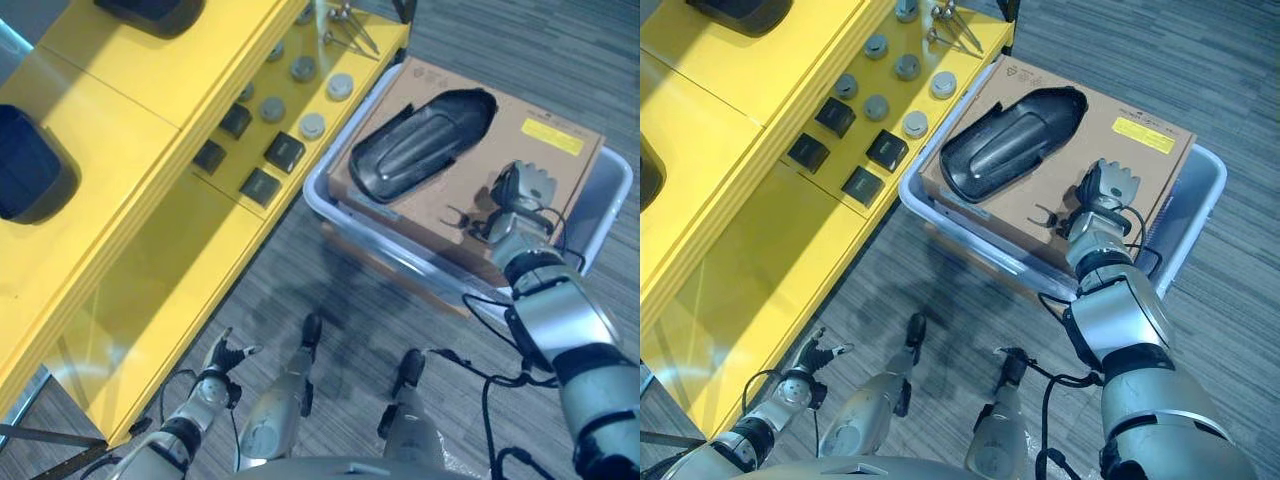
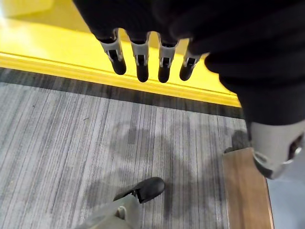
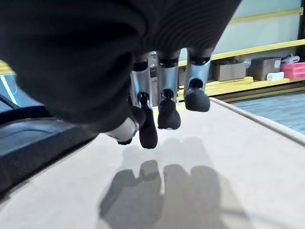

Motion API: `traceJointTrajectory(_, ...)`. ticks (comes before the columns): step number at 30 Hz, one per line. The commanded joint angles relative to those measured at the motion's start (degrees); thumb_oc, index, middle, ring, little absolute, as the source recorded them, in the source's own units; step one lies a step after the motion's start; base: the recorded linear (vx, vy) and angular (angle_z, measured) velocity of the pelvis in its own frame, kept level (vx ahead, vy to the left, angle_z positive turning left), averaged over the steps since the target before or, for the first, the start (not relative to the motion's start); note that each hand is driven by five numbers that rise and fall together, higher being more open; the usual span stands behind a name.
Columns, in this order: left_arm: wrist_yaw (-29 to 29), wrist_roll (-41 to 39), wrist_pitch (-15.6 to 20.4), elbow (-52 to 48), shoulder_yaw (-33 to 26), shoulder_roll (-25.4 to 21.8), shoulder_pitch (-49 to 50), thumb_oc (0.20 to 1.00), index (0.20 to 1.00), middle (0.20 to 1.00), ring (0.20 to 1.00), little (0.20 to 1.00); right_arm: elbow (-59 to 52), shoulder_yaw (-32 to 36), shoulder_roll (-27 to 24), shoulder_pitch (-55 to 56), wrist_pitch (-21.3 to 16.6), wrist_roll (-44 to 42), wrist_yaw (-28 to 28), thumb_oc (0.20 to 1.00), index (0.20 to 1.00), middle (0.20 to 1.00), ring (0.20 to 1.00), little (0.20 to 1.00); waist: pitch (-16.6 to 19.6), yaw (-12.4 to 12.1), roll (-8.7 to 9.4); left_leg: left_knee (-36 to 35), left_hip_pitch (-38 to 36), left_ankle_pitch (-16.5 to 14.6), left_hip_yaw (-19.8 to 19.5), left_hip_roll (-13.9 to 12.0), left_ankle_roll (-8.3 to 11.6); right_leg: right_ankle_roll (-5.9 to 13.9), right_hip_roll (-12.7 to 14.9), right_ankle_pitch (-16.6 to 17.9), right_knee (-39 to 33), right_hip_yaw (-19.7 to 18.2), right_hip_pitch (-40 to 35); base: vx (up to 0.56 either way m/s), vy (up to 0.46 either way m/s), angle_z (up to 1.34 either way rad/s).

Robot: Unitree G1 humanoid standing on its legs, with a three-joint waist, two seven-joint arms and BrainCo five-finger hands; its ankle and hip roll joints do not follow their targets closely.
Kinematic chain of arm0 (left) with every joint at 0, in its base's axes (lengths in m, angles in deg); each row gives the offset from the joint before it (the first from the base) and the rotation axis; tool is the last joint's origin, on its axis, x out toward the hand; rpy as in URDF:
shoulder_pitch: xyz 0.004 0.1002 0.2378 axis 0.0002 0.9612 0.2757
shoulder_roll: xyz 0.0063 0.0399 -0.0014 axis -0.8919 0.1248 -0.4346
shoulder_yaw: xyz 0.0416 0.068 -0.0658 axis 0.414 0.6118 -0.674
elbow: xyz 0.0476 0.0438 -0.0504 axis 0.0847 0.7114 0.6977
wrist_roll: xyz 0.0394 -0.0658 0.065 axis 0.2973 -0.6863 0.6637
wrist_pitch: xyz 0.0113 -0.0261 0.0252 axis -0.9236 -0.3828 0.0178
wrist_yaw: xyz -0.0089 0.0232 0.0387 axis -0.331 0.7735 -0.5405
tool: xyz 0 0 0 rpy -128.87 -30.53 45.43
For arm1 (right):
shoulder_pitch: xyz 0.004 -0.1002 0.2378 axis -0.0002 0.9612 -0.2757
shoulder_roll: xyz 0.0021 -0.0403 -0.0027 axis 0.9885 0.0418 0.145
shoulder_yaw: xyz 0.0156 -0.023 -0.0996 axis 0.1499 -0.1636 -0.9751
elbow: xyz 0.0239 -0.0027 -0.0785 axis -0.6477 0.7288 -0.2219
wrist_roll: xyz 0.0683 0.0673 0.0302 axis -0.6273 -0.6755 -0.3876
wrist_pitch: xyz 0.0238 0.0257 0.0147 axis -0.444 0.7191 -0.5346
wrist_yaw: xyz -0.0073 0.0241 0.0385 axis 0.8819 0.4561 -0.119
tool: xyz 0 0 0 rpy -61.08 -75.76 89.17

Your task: Move parts from the plastic box to the shelf.

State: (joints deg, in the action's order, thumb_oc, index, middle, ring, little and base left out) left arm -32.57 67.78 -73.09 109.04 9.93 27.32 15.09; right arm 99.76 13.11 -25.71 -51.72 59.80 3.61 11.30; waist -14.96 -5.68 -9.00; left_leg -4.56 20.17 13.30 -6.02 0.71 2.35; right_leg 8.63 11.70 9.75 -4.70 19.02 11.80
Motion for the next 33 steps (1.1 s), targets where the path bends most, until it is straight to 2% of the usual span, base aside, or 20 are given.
traceJointTrajectory(1,0.32,-1.11,1.33,2.86,-0.6,0.05,-2.92,1.0,1.0,1.0,1.0,1.0,-4.37,-2.55,-3.27,-4.3,-2.56,-2.58,2.14,0.2,0.2,0.2,0.2,0.2,-0.55,-0.68,2.52,1.48,-0.48,-4.68,3.37,-1.51,3.54,2.63,2.73,-3.07,0.98,-6.3,-1.54,-0.01,-0.008,-0.16)
traceJointTrajectory(2,0.32,-1.11,1.33,2.86,-0.59,0.03,-2.92,1.0,1.0,1.0,1.0,1.0,-4.42,-2.51,-3.28,-4.25,-2.53,-2.59,2.14,0.2,0.2,0.2,0.2,0.2,-0.57,-0.71,2.54,1.47,-0.52,-4.68,3.4,-1.52,3.54,2.62,2.73,-3.07,0.98,-6.33,-1.55,-0.02,-0.018,-0.19)
traceJointTrajectory(3,0.67,-1.58,1.27,2.77,-1.07,0.03,-3.06,1.0,1.0,1.0,1.0,1.0,-7.99,-0.9,-2.02,-4.11,-3.83,-6.0,3.09,0.335,0.335,0.335,0.335,0.335,-0.6,-0.26,2.89,1.44,-0.88,-4.73,3.88,-1.78,3.43,2.49,2.53,-3.05,1.01,-6.89,-1.45,-0.02,-0.014,-0.2)
traceJointTrajectory(4,0.8,-1.66,1.13,2.9,-1.35,0.12,-3.12,1.0,1.0,1.0,1.0,1.0,-9.9,0.11,-0.83,-3.74,-4.6,-7.31,3.67,0.758,0.758,0.758,0.758,0.758,-0.64,0.09,2.99,1.47,-1.02,-4.8,4.13,-1.87,3.37,2.41,2.38,-3.08,1.12,-7.11,-1.35,-0.02,-0.013,-0.18)
traceJointTrajectory(5,0.8,-1.66,1.13,2.9,-1.34,0.08,-3.09,1.0,1.0,1.0,1.0,1.0,-9.98,0.17,-0.82,-3.66,-4.56,-7.29,3.67,1.0,1.0,1.0,1.0,1.0,-0.64,0.05,3.03,1.47,-1.07,-4.81,4.17,-1.87,3.36,2.41,2.39,-3.09,1.13,-7.15,-1.36,-0.01,-0.002,-0.15)
traceJointTrajectory(6,1.12,-1.2,0.92,3.37,-1.34,0.57,-2.98,1.0,1.0,1.0,1.0,1.0,-13.16,2.36,3.28,-3.47,-5.9,-10.49,4.66,1.0,1.0,1.0,1.0,1.0,-0.62,0.45,3.35,1.52,-1.51,-4.99,4.58,-2.16,3.19,2.25,2.18,-3.11,1.36,-7.95,-1.07,-0.01,-0.01,-0.18)
traceJointTrajectory(11,1.4,-0.87,0.81,3.78,-1.56,0.58,-2.71,1.0,1.0,1.0,1.0,1.0,-13.99,4.81,8.57,-3.63,-7.29,-13.83,4.96,1.0,1.0,1.0,1.0,1.0,-0.57,0.43,3.78,1.31,-1.68,-4.92,4.71,-2.22,3.17,2.16,2.12,-3.02,1.3,-8.07,-1.08,-0.01,-0.01,-0.12)
traceJointTrajectory(13,1.39,-0.86,0.81,3.79,-1.58,0.57,-2.71,1.0,1.0,1.0,1.0,1.0,-13.96,4.8,8.59,-3.66,-7.3,-13.84,4.97,1.0,1.0,1.0,1.0,1.0,-0.59,0.46,3.79,1.31,-1.68,-4.92,4.7,-2.21,3.17,2.16,2.13,-3.02,1.29,-8.05,-1.1,0.0,0.0,0.0)
traceJointTrajectory(14,1.47,-0.43,0.71,3.79,-1.53,0.21,-2.3,1.0,1.0,1.0,1.0,1.0,-12.42,5.15,10.65,-4.43,-7.65,-15.09,4.4,1.0,1.0,1.0,1.0,1.0,-0.57,-0.04,3.72,1.21,-1.65,-4.78,4.39,-2.05,3.2,2.12,2.21,-3.01,1.3,-7.6,-1.33,-0.01,-0.011,0.04)
traceJointTrajectory(18,1.7,-0.25,0.35,4.79,-1.96,-0.27,-2.21,1.0,1.0,1.0,1.0,1.0,-8.92,5.33,13.0,-5.48,-6.44,-15.67,3.98,1.0,1.0,1.0,1.0,1.0,-0.68,-0.39,3.85,1.1,-1.46,-4.66,4.04,-1.95,3.27,2.09,2.25,-2.95,1.37,-7.13,-1.37,0.0,0.0,0.07)
traceJointTrajectory(20,2.08,-0.33,-0.33,6.18,-2.19,-0.19,-2.45,1.0,1.0,1.0,1.0,1.0,-4.91,6.87,15.9,-5.27,-5.09,-16.69,5.29,1.0,1.0,1.0,1.0,1.0,-0.98,-0.84,4.05,1.09,-1.46,-4.72,3.84,-1.81,3.22,2.13,2.27,-2.84,1.45,-6.82,-1.56,0.0,0.009,0.1)
traceJointTrajectory(25,2.41,-0.14,-0.95,7.16,-1.84,-0.17,-2.71,1.0,1.0,1.0,1.0,1.0,0.45,9.65,18.25,-5.59,-4.03,-21.09,5.59,1.0,1.0,1.0,1.0,1.0,-1.11,-1.8,4.4,1.52,-1.2,-4.92,2.94,-1.54,3.14,2.18,2.44,-2.99,1.73,-5.92,-2.09,0.01,-0.003,0.08)
traceJointTrajectory(33,2.08,0.63,-1.14,6.0,-0.34,-0.61,-3.28,1.0,1.0,1.0,1.0,1.0,5.45,12.01,17.97,-5.4,-3.65,-27.12,3.55,1.0,1.0,1.0,1.0,1.0,-0.79,-3.81,4.09,1.63,-0.75,-5.03,1.35,-0.96,3.06,2.47,2.91,-3.04,1.52,-4.03,-2.96,0.01,-0.002,0.12)
